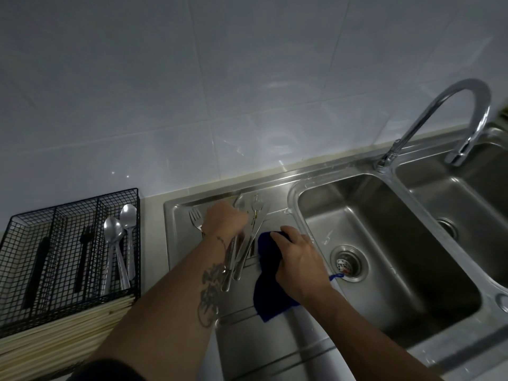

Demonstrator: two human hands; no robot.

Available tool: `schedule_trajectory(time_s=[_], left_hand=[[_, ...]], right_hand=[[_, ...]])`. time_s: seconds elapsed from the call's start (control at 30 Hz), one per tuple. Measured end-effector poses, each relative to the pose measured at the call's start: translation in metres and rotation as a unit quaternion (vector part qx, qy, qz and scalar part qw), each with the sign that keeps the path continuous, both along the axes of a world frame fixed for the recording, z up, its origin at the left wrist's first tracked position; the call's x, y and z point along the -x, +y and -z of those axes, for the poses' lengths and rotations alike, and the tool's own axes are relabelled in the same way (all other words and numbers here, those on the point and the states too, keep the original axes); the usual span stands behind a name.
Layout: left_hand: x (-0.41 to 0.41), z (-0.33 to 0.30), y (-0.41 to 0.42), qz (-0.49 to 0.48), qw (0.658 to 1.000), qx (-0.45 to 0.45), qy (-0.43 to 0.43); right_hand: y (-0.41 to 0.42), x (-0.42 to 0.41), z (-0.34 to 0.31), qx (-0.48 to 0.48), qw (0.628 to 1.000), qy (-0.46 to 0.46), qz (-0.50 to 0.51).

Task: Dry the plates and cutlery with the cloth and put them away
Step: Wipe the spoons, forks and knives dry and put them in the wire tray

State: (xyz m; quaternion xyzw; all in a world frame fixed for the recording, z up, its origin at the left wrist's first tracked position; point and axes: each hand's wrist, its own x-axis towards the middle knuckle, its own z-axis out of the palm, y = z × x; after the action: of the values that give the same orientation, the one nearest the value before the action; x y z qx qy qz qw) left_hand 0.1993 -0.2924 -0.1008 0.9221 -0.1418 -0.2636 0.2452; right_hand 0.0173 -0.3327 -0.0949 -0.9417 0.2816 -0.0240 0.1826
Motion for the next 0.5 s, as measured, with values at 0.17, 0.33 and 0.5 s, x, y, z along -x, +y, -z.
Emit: schedule_trajectory(time_s=[0.17,0.33,0.5], left_hand=[[-0.006,-0.002,0.011,0.012,1.000,0.014,-0.010],[-0.009,0.001,0.017,-0.008,0.999,0.014,-0.031],[-0.008,-0.007,0.030,-0.011,0.998,0.033,-0.058]], right_hand=[[0.000,-0.001,0.001,-0.004,1.000,0.005,0.002],[0.002,0.001,-0.002,-0.003,1.000,0.004,0.003],[0.005,0.003,-0.003,-0.012,1.000,-0.024,0.013]])
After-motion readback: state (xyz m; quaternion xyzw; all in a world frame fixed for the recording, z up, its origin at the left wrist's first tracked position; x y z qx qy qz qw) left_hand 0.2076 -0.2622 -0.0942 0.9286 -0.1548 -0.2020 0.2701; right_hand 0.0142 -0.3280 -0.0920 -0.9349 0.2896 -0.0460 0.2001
